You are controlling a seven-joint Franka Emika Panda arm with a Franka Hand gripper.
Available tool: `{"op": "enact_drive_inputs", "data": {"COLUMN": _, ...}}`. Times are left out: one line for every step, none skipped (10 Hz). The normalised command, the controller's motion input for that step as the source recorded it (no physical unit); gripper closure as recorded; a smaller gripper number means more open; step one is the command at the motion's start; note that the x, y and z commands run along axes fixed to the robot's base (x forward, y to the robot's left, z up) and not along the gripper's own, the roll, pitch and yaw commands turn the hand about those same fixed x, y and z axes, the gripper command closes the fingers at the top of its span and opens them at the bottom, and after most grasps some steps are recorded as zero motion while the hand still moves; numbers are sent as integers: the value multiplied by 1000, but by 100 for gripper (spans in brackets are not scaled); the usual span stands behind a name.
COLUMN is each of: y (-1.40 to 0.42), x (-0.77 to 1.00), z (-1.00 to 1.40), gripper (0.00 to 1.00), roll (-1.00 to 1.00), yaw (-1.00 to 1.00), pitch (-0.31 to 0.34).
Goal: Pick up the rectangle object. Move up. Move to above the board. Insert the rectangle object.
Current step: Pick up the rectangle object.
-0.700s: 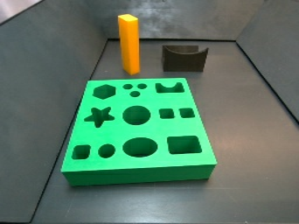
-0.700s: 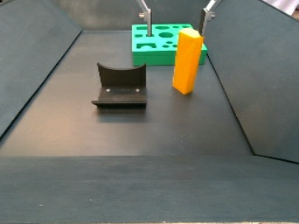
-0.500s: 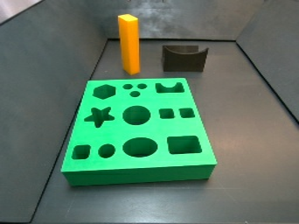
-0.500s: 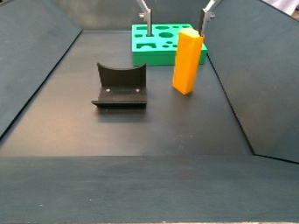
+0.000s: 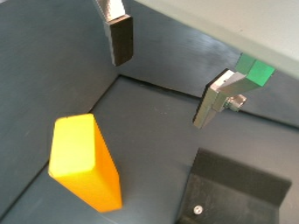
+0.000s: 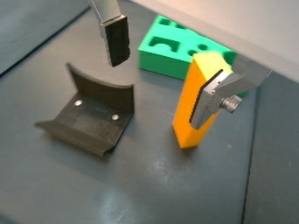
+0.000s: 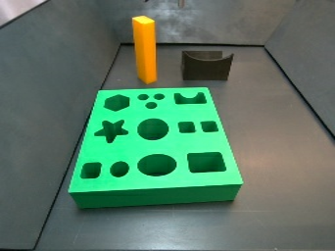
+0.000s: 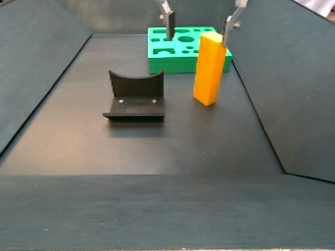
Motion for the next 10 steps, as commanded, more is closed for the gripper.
{"op": "enact_drive_inputs", "data": {"y": -231, "x": -37, "z": -260, "gripper": 0, "roll": -116, "yaw": -857, "pitch": -266}}
{"op": "enact_drive_inputs", "data": {"y": -409, "x": -60, "z": -294, "gripper": 0, "roll": -141, "yaw": -657, "pitch": -324}}
{"op": "enact_drive_inputs", "data": {"y": -534, "x": -69, "z": -309, "gripper": 0, "roll": -174, "yaw": -494, "pitch": -346}}
{"op": "enact_drive_inputs", "data": {"y": -577, "x": -49, "z": -280, "gripper": 0, "roll": -196, "yaw": -423, "pitch": -331}}
{"op": "enact_drive_inputs", "data": {"y": -577, "x": -43, "z": -280, "gripper": 0, "roll": -197, "yaw": -420, "pitch": -329}}
{"op": "enact_drive_inputs", "data": {"y": -623, "x": 0, "z": -134, "gripper": 0, "roll": -163, "yaw": -409, "pitch": -239}}
{"op": "enact_drive_inputs", "data": {"y": -257, "x": -254, "z": 100, "gripper": 0, "roll": 50, "yaw": -120, "pitch": -209}}
{"op": "enact_drive_inputs", "data": {"y": 23, "x": -391, "z": 266, "gripper": 0, "roll": 0, "yaw": -60, "pitch": -196}}
{"op": "enact_drive_inputs", "data": {"y": 31, "x": -371, "z": 294, "gripper": 0, "roll": 0, "yaw": -146, "pitch": -190}}
{"op": "enact_drive_inputs", "data": {"y": 40, "x": -311, "z": 417, "gripper": 0, "roll": 0, "yaw": -197, "pitch": -204}}
